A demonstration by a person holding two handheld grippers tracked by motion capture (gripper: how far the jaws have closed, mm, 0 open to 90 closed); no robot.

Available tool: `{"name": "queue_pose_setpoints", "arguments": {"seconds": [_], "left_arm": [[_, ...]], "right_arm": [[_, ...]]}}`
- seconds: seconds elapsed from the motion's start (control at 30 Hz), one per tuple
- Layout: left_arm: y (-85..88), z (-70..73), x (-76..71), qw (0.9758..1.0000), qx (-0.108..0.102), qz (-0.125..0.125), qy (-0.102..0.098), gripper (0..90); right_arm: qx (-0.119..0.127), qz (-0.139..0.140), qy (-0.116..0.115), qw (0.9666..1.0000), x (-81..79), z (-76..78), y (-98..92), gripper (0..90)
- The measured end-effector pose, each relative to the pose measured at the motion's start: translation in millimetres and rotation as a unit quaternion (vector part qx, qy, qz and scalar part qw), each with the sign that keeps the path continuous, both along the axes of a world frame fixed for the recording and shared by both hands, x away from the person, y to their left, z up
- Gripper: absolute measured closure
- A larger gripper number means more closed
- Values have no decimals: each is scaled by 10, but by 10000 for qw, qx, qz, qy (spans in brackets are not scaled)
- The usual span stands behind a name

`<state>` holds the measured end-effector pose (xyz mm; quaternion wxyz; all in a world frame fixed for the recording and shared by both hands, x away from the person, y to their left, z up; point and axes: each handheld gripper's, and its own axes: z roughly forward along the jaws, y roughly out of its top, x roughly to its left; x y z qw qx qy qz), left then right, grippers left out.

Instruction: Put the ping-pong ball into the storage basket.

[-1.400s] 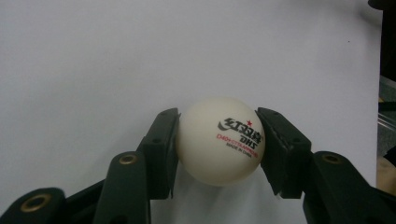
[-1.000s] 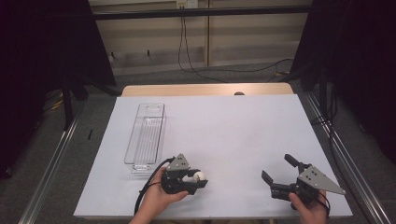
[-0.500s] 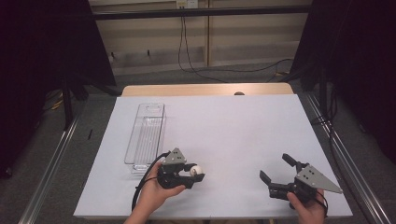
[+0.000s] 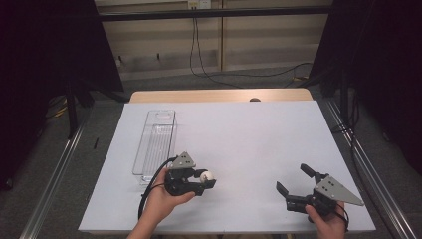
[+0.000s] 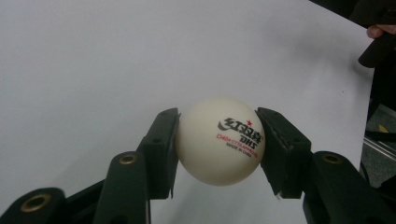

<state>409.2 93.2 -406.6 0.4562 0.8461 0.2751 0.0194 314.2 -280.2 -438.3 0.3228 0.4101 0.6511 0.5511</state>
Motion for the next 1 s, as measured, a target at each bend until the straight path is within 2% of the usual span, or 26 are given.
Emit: {"name": "queue_pose_setpoints", "arguments": {"seconds": [0.07, 0.13, 0.23, 0.27, 0.33, 0.37, 0.4, 0.77, 1.0], "left_arm": [[-2, 0, 9, 10000, 9, -35, 17, 511], [-5, 6, 13, 9999, 119, -26, 8, 511], [-16, -3, 24, 9999, 105, -18, 20, 511], [-27, -17, 32, 10000, 9, -40, 46, 511], [-29, -7, 37, 9999, 113, -29, 20, 511], [-27, -6, 41, 10000, 53, -52, 49, 511], [-24, 5, 38, 9999, 117, -22, 21, 511], [-16, 61, 51, 10000, -3, 5, 10, 511], [-9, 74, 57, 10000, 27, -29, 39, 511]], "right_arm": [[3, 15, -13, 10000, -1, 2, 2, 15], [-3, 26, -17, 10000, -1, 4, 3, 15], [10, 25, -17, 10000, -1, 2, -2, 15], [6, 29, -8, 10000, -2, 2, -5, 15], [10, 21, 6, 10000, -1, 0, -8, 15], [10, 16, 4, 10000, 0, -1, -8, 15], [16, 22, 7, 10000, 0, -2, -8, 15], [10, 28, 16, 10000, -5, -8, -9, 15], [16, -5, 24, 10000, -14, -9, -30, 15]]}}
